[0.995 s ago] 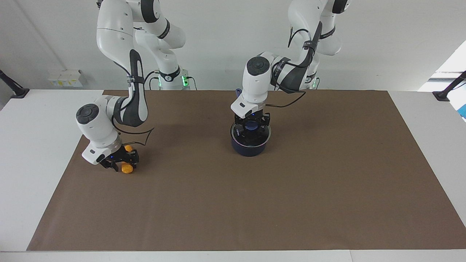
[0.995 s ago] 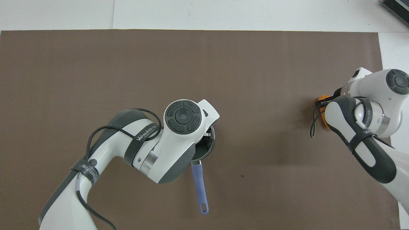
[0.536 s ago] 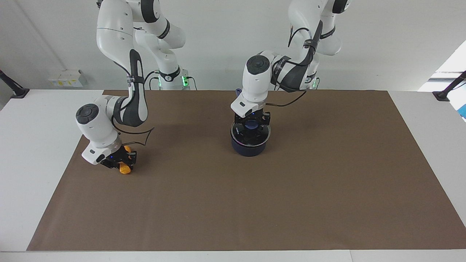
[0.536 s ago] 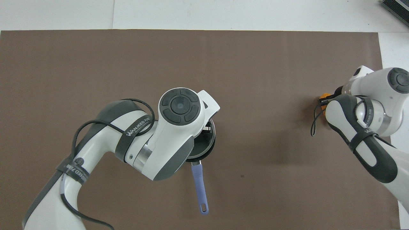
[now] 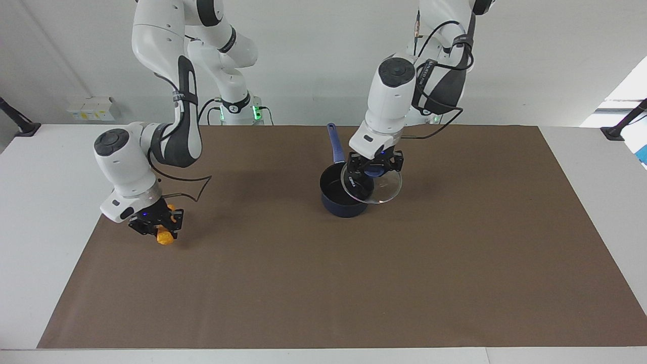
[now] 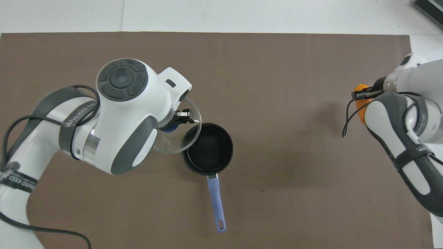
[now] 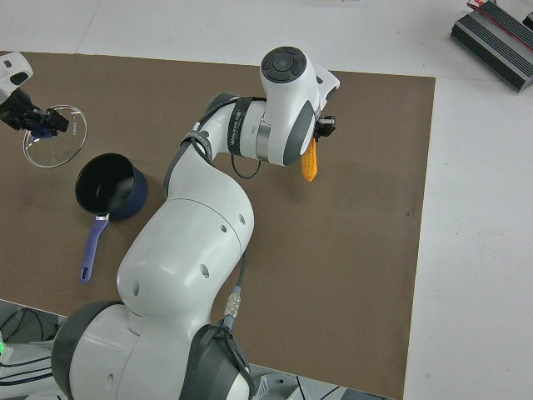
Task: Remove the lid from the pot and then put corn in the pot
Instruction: 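Lift the lid off with the left gripper while the right gripper lifts the corn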
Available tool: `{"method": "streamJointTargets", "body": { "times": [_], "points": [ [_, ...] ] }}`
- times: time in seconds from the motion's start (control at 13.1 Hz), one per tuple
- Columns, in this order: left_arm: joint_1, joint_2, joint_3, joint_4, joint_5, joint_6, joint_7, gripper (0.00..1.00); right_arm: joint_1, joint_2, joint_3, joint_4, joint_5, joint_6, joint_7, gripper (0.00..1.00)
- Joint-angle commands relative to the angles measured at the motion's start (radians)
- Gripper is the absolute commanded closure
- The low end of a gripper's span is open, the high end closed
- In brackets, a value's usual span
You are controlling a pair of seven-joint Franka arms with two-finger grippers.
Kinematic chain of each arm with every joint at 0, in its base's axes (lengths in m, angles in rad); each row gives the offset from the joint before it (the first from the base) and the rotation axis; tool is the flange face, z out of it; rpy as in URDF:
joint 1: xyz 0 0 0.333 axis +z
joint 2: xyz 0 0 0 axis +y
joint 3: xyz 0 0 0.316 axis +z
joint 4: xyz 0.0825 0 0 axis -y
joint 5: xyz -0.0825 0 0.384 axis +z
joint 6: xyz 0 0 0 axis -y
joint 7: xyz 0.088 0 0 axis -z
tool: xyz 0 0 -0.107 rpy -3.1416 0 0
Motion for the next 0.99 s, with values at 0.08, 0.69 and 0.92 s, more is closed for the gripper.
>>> {"method": "streamJointTargets", "body": {
  "times": [0.08, 0.69, 0.92],
  "points": [
    [0.102, -0.032, -0.008, -0.013, 0.005, -0.050, 0.102, 1.00, 0.051, -0.097, 0.005, 0.039, -0.007, -0.187, 0.115, 1.00],
    [0.395, -0.131, -0.008, -0.249, 0.002, 0.065, 0.529, 1.00, 0.402, -0.117, 0.013, 0.055, -0.125, -0.231, 0.625, 1.00],
    [0.453, -0.148, -0.008, -0.395, 0.000, 0.204, 0.604, 1.00, 0.524, -0.097, 0.013, 0.065, -0.125, -0.226, 0.799, 1.00]
  ]
}}
